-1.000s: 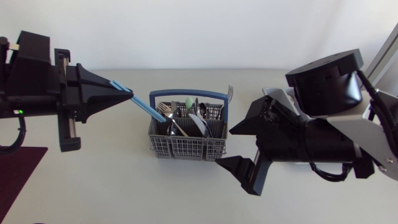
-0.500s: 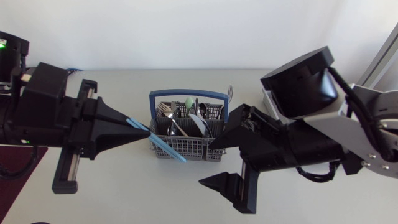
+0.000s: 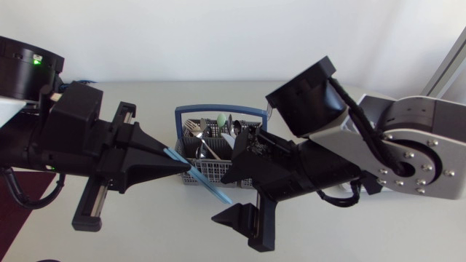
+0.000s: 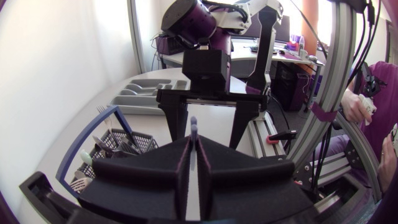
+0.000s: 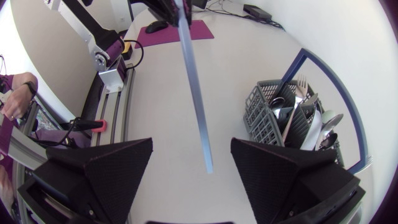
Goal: Sort the cutlery from the basket into the organizer compartments.
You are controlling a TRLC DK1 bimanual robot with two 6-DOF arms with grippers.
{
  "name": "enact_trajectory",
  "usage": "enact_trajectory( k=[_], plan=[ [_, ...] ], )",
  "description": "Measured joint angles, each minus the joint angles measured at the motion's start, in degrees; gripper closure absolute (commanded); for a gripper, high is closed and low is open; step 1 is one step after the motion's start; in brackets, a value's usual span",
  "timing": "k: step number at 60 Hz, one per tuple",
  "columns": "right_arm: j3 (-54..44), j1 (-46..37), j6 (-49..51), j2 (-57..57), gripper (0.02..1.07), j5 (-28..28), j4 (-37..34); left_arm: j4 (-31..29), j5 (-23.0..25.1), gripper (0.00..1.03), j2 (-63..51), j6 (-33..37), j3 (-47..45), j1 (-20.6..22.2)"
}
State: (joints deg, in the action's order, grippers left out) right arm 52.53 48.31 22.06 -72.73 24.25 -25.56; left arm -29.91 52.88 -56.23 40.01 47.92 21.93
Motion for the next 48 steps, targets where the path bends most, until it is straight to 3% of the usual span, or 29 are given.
enact_trajectory(
  k=[7,22,37,48],
  plan=[
    [0.8,0.0,0.6,-1.0,0.37,0.0,0.0,0.0,1.1,1.0,-0.1,0.0,0.0,0.0],
    [1.2,0.3,1.0,-3.0,0.8,1.1,0.0,0.0,2.5,1.0,-0.7,0.0,0.0,-0.8],
    [1.3,0.4,1.2,-3.8,0.96,1.3,-0.2,0.0,2.9,1.0,-0.8,-0.4,0.0,-1.0],
    [1.5,0.4,1.2,-3.8,0.97,1.1,-0.2,0.0,3.7,1.0,-0.8,-1.3,0.0,-1.2]
  ],
)
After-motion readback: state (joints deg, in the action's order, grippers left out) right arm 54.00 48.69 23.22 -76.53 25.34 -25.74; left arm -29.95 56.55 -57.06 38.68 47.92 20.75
